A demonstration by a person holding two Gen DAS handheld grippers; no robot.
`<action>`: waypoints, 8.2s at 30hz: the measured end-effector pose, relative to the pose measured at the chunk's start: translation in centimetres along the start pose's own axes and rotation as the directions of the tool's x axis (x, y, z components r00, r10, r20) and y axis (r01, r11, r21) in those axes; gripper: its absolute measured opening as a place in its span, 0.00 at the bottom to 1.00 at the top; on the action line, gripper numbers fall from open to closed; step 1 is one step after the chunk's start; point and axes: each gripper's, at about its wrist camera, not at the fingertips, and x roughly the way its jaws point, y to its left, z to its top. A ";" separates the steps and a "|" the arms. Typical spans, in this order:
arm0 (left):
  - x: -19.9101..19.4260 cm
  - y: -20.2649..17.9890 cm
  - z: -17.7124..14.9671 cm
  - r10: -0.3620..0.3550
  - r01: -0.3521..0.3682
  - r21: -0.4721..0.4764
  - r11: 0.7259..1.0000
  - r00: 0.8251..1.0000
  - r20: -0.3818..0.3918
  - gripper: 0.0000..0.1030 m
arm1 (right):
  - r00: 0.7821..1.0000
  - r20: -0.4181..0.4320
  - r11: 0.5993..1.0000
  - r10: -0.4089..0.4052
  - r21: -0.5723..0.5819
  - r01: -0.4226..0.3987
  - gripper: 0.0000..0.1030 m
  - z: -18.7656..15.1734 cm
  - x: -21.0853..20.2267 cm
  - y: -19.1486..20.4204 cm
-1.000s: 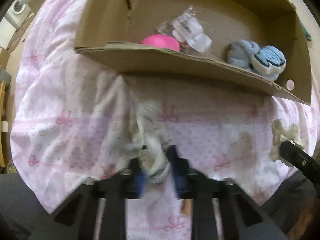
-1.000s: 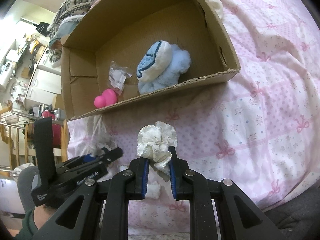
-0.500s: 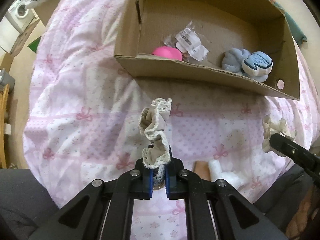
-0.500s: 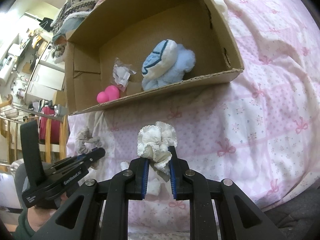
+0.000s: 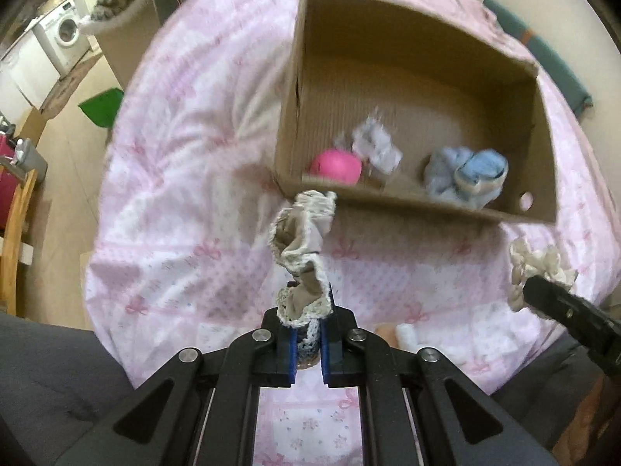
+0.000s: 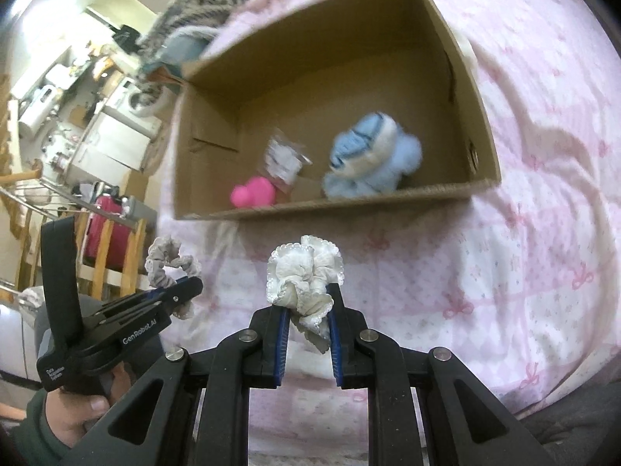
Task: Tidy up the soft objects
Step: 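Carry both scrunchies over the box with both tools, then open both tools to drop the scrunchies beside the duck, then withdraw both tools from the box toward the white roll and tag, then grasp the white roll with the right tool while the left tool grasps the tan tag, then carry the tag and the white roll over the box with both tools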
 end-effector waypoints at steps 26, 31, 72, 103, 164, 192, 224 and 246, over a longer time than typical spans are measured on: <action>-0.8 -4.1 9.6 -0.054 0.034 0.125 0.992 0.985 0.164 0.08 | 0.975 0.216 0.997 0.044 -0.076 -0.029 0.19 7.8 -3.2 0.3; 2.8 -4.4 8.7 -0.054 0.035 0.159 0.987 0.992 0.117 0.08 | 0.989 0.139 0.998 0.055 -0.012 -0.054 0.19 7.5 -0.3 -1.4; 2.8 -5.5 9.0 -0.096 0.079 0.140 0.987 0.988 0.123 0.72 | 0.996 0.077 0.999 0.047 -0.010 -0.047 0.28 8.1 2.4 -1.3; -0.8 -2.7 7.5 -0.047 0.028 0.092 0.995 0.977 0.209 0.72 | 0.988 0.156 1.000 0.022 0.013 -0.024 0.76 7.1 -0.6 -1.6; 2.8 0.1 -0.9 -0.037 0.035 -0.036 0.999 0.998 -0.045 0.72 | 0.921 -0.377 0.989 -0.100 -0.135 0.052 0.29 -3.6 10.1 2.0; 9.0 -6.9 -4.9 -0.079 0.138 0.201 0.970 0.958 -0.276 0.09 | 0.987 -0.145 0.992 -0.073 0.090 0.087 0.28 -0.8 4.2 -2.6; 3.2 0.2 -2.0 0.036 -0.035 0.025 0.999 0.999 -0.041 0.05 | 0.987 -0.132 0.996 -0.088 0.016 0.090 0.28 -0.9 4.2 -1.1; -6.4 -1.7 3.4 -0.054 0.041 0.055 0.998 0.965 0.256 0.05 | 0.985 0.119 0.991 0.127 -0.063 -0.120 0.28 2.6 -4.5 1.8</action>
